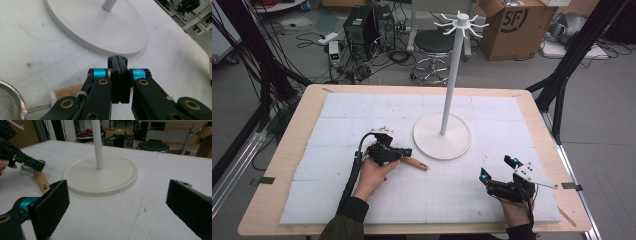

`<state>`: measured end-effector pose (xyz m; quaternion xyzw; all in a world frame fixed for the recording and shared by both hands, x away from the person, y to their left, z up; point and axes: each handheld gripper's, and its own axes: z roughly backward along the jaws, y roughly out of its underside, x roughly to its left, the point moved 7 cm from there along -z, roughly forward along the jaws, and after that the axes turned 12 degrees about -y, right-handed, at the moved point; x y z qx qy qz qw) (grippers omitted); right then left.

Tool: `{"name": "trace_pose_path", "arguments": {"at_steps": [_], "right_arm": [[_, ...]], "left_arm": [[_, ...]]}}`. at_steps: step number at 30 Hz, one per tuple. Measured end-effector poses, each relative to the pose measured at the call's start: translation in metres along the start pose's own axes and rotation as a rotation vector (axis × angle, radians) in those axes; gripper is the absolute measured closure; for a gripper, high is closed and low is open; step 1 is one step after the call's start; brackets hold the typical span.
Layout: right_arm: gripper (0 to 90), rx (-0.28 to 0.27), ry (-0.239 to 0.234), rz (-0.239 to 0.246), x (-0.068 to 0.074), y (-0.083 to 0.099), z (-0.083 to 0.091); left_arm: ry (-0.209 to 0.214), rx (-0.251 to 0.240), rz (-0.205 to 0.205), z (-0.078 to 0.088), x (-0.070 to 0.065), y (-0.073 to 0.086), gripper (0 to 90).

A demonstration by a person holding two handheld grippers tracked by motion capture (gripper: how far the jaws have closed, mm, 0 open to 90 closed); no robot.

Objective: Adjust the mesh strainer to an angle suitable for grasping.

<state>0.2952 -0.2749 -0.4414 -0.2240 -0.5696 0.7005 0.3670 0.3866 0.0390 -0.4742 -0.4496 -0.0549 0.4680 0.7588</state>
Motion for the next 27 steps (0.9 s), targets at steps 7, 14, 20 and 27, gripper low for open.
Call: {"name": "trace_pose_path", "arguments": {"at_steps": [7, 14, 20, 27], "right_arm": [[3.9, -0.001, 0.007, -0.009, -0.003, 0.001, 0.003], [4.0, 0.001, 0.009, -0.007, -0.002, 0.001, 0.002], [3.9, 0.002, 0.011, -0.008, -0.002, 0.001, 0.003], [4.0, -0.005, 0.01, -0.008, -0.002, 0.001, 0.004]], "left_arm": [[-0.021, -0.03, 0.05, 0.004, 0.023, -0.011, 90.0], [-0.012, -0.039, 0.091, 0.005, 0.034, -0.012, 90.0], [-0.041, 0.007, 0.055, -0.003, 0.032, -0.005, 90.0], [-0.076, 0.058, 0.044, -0.007, 0.038, 0.002, 90.0]]}}
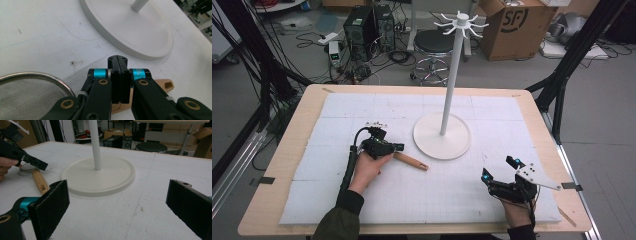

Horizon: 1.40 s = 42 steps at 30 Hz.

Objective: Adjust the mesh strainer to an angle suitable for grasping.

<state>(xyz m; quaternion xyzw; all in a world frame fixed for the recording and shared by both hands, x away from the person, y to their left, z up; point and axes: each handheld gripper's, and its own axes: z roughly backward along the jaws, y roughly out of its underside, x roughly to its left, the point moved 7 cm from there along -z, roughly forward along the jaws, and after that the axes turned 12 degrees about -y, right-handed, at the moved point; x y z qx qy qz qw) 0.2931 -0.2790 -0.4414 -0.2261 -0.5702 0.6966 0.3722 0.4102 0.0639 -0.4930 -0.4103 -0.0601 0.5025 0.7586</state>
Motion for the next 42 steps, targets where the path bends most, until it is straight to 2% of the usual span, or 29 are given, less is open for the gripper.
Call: {"name": "trace_pose_path", "arguments": {"at_steps": [2, 5, 9, 11, 16, 19, 21, 27, 33, 38, 42], "right_arm": [[4.0, -0.001, 0.0, 0.001, 0.0, 0.0, 0.0], [3.9, -0.005, 0.001, 0.004, 0.0, -0.001, 0.001], [4.0, -0.005, 0.002, 0.0, 0.001, -0.001, 0.002], [4.0, -0.007, 0.004, 0.003, 0.001, -0.001, 0.002], [4.0, -0.007, 0.003, 0.01, 0.003, -0.002, 0.002], [4.0, -0.006, 0.003, 0.009, 0.003, -0.002, 0.002], [4.0, -0.007, 0.005, 0.008, 0.004, -0.002, 0.001], [4.0, -0.003, 0.009, 0.02, 0.005, -0.002, 0.0], [4.0, -0.003, 0.007, 0.018, 0.005, -0.002, 0.0], [4.0, -0.004, 0.007, 0.015, 0.005, -0.002, 0.0], [4.0, -0.005, 0.008, 0.016, 0.005, -0.002, 0.0]], "left_arm": [[-0.02, 0.01, -0.002, -0.001, 0.003, 0.002, 90.0], [-0.025, 0.012, -0.004, 0.002, 0.006, 0.003, 90.0], [-0.044, 0.027, -0.038, 0.008, 0.004, 0.009, 90.0], [-0.049, 0.032, -0.039, 0.012, 0.005, 0.012, 90.0], [-0.063, 0.027, -0.034, 0.025, 0.01, 0.025, 90.0], [-0.073, 0.047, -0.058, 0.031, 0.011, 0.034, 90.0], [-0.068, 0.041, -0.049, 0.035, 0.011, 0.038, 90.0], [-0.062, 0.055, -0.078, 0.044, 0.006, 0.048, 90.0], [-0.056, 0.064, -0.086, 0.049, 0.002, 0.055, 90.0], [-0.033, 0.061, -0.073, 0.054, -0.002, 0.061, 90.0], [-0.027, 0.065, -0.085, 0.057, -0.005, 0.066, 90.0]]}}
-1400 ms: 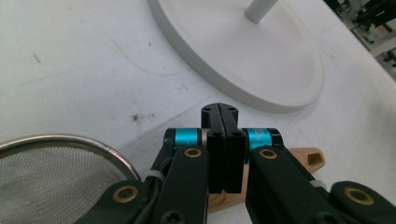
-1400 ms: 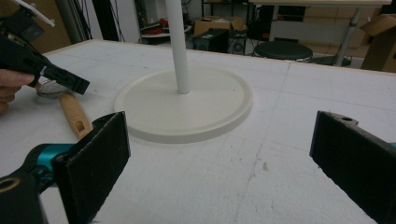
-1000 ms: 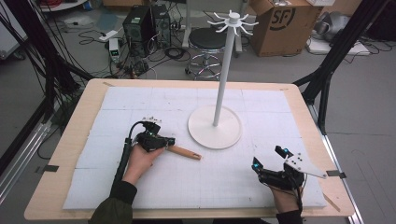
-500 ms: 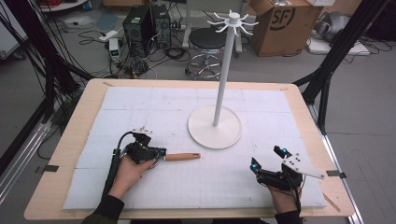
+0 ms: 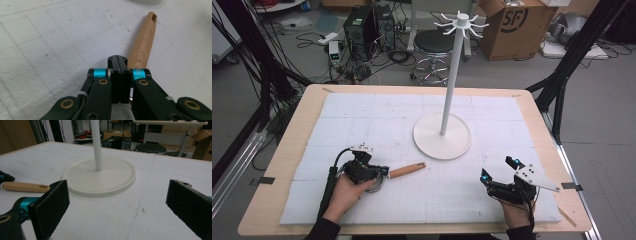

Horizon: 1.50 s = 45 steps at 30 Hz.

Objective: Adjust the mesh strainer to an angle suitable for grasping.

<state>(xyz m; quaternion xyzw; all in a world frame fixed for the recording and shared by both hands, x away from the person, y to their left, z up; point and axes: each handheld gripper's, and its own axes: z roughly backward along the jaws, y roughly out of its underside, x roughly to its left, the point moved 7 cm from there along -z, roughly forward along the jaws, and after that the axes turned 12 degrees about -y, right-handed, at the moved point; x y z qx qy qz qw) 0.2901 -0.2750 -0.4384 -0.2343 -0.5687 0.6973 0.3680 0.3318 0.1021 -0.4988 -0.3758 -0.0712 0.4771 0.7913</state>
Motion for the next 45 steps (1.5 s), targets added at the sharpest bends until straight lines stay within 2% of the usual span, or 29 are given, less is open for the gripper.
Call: {"name": "trace_pose_path", "arguments": {"at_steps": [5, 8, 14, 18, 22, 28, 40, 45], "right_arm": [[4.0, 0.001, -0.002, 0.004, 0.001, 0.0, -0.001], [4.0, 0.0, -0.002, 0.004, 0.001, 0.0, -0.001], [4.0, -0.003, -0.003, -0.001, 0.0, -0.001, 0.001], [4.0, -0.009, -0.002, -0.002, 0.0, -0.002, 0.002], [4.0, -0.013, -0.004, -0.006, -0.001, -0.003, 0.002], [4.0, -0.01, -0.008, 0.003, 0.0, -0.003, -0.001], [4.0, -0.01, -0.005, 0.004, -0.001, -0.003, -0.001], [4.0, -0.011, -0.007, 0.001, -0.001, -0.003, 0.0]], "left_arm": [[0.006, -0.003, 0.002, 0.002, -0.002, 0.003, 90.0], [0.003, -0.002, -0.011, 0.003, -0.003, 0.004, 90.0], [0.026, -0.01, 0.004, 0.006, -0.007, 0.008, 90.0], [0.019, -0.006, -0.014, 0.007, -0.008, 0.01, 90.0], [0.027, -0.011, -0.012, 0.009, -0.01, 0.012, 90.0], [0.042, -0.026, 0.009, 0.013, -0.007, 0.013, 90.0], [0.089, -0.015, -0.017, 0.012, -0.012, 0.014, 90.0], [0.07, -0.052, -0.012, 0.015, -0.009, 0.011, 89.8]]}}
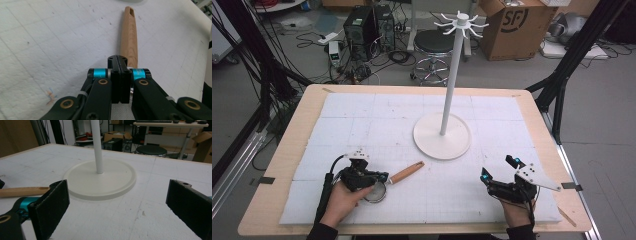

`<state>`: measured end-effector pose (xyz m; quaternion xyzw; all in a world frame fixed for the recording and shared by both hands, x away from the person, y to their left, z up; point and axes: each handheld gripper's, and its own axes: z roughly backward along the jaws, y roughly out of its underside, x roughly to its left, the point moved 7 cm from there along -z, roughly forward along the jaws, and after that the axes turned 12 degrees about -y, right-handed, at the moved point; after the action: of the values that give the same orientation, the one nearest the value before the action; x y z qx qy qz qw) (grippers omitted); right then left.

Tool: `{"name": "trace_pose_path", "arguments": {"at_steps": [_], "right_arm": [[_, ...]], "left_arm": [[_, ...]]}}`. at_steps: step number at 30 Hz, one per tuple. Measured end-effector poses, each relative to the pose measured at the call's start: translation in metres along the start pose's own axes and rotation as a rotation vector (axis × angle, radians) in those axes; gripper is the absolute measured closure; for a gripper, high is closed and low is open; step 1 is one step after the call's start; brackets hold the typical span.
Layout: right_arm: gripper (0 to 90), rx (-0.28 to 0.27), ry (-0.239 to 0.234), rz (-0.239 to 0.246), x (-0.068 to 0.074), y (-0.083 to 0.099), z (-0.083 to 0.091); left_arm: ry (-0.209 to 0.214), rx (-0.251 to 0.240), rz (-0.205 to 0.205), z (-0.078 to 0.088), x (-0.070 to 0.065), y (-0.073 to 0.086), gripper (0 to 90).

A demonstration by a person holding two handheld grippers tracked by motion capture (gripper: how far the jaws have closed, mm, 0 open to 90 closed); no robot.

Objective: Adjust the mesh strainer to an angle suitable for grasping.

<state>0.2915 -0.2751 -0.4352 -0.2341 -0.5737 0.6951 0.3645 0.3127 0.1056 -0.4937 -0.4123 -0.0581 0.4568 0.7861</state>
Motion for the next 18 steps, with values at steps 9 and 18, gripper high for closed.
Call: {"name": "trace_pose_path", "arguments": {"at_steps": [9, 18], "right_arm": [[4.1, 0.006, -0.004, -0.002, 0.001, 0.001, -0.001], [4.2, 0.006, -0.005, 0.004, 0.001, 0.001, -0.001]], "left_arm": [[0.03, -0.137, -0.026, 0.016, -0.003, -0.014, 53.6], [0.053, -0.176, -0.067, 0.017, -0.015, -0.021, 42.1]]}}
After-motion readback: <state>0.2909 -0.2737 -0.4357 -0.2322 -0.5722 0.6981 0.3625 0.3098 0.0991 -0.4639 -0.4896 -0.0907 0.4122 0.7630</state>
